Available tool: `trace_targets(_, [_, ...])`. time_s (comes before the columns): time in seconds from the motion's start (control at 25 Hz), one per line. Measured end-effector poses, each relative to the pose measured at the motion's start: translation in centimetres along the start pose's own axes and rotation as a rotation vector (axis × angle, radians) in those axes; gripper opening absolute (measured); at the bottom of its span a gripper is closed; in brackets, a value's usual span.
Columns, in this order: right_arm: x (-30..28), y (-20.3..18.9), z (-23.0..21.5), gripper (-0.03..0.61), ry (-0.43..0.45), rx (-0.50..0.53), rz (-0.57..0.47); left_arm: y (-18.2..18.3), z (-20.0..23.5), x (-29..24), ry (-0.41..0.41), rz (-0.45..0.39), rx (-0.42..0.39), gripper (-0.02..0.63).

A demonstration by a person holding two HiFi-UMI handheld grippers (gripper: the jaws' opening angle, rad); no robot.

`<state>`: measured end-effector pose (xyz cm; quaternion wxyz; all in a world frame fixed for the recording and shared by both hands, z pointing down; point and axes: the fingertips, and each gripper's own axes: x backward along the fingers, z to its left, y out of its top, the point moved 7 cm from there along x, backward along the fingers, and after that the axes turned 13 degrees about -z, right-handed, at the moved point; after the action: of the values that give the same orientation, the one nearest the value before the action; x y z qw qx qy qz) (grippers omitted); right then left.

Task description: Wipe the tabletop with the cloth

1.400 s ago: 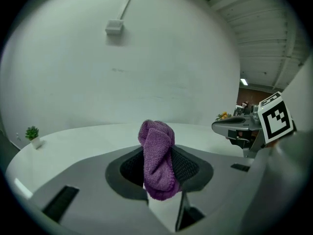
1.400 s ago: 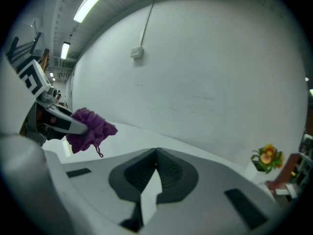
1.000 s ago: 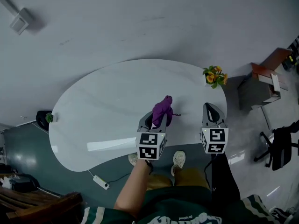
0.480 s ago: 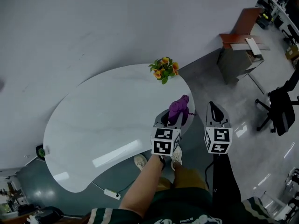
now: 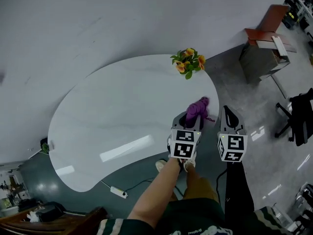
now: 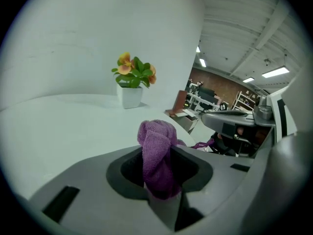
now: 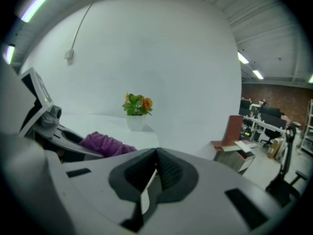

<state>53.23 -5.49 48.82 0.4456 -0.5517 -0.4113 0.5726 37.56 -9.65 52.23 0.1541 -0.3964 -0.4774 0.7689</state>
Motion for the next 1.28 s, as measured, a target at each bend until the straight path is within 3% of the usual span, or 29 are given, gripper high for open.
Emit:
trace_targets(0.32, [-2.5,0.7,8.7,0.003,0.145,0.093,0.018,-1.6,6.9,5.9,0.103,-0.046,0.048,0.124])
trace_targets(0.56, [-3.6,1.8,18.1,0.003,0.23,0.151,0.016,-3.6,14.5,12.9,0.204,-0.089,0.086,0.123])
trace_targets(0.84, [-2.4,3.2,29.7,0.003,0.307,0.195,-0.005,-6.8,22.1,21.5,0.26,-0.081,0.128,0.123])
trace_targets(1.28, [0.5,3.5,46.0,0.003,0.457,0.232,-0.014,-11.2,30.9,34.4,0.349,-0.047,0.123,0.121])
